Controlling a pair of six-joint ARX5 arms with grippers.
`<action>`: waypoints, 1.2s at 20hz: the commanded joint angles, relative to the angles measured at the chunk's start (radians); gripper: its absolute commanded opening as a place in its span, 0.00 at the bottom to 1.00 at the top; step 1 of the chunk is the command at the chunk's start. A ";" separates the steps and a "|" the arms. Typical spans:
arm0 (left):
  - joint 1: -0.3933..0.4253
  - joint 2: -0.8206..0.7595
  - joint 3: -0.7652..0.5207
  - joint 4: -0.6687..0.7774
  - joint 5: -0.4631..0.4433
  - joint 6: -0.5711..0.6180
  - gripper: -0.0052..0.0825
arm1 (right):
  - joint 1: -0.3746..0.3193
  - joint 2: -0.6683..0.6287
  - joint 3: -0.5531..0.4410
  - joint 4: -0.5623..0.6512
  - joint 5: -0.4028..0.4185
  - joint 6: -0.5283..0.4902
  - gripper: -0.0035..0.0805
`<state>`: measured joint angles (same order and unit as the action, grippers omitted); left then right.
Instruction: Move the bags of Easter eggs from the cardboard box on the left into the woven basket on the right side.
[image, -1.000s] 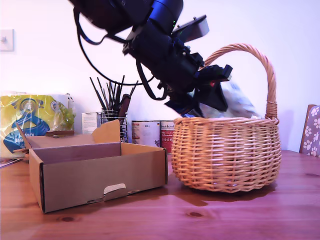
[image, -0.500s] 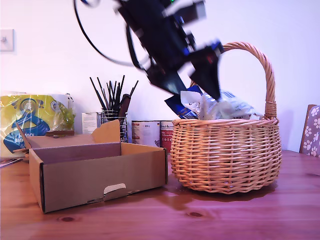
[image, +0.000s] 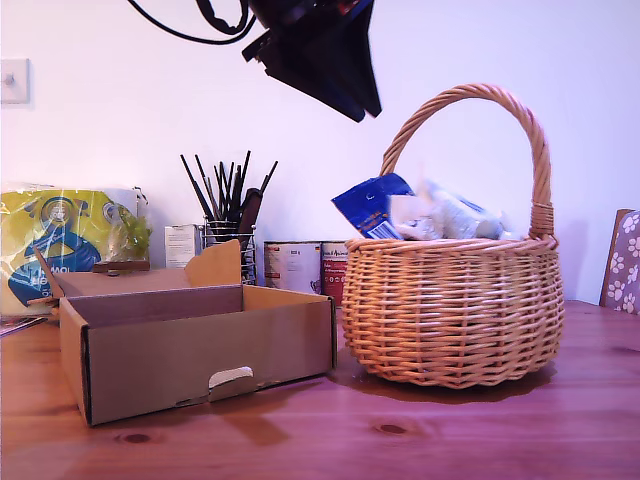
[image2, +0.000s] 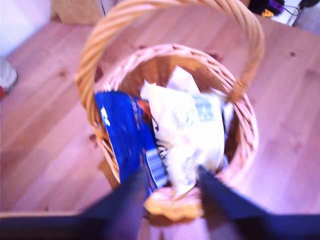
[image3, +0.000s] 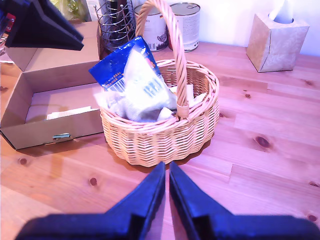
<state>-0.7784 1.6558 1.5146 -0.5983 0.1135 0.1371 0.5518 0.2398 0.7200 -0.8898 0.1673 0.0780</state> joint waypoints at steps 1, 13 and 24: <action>0.004 -0.015 -0.007 0.011 0.026 0.001 0.08 | 0.003 -0.001 0.012 0.014 0.000 -0.002 0.03; 0.054 -0.117 -0.118 0.152 0.061 -0.008 0.06 | 0.003 -0.001 0.011 0.042 0.001 -0.006 0.03; 0.276 -0.627 -0.706 0.465 -0.018 -0.131 0.06 | 0.003 -0.001 -0.079 0.304 0.077 -0.034 0.03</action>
<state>-0.5053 1.0603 0.8303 -0.1463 0.0956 0.0101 0.5518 0.2405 0.6502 -0.5999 0.2432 0.0566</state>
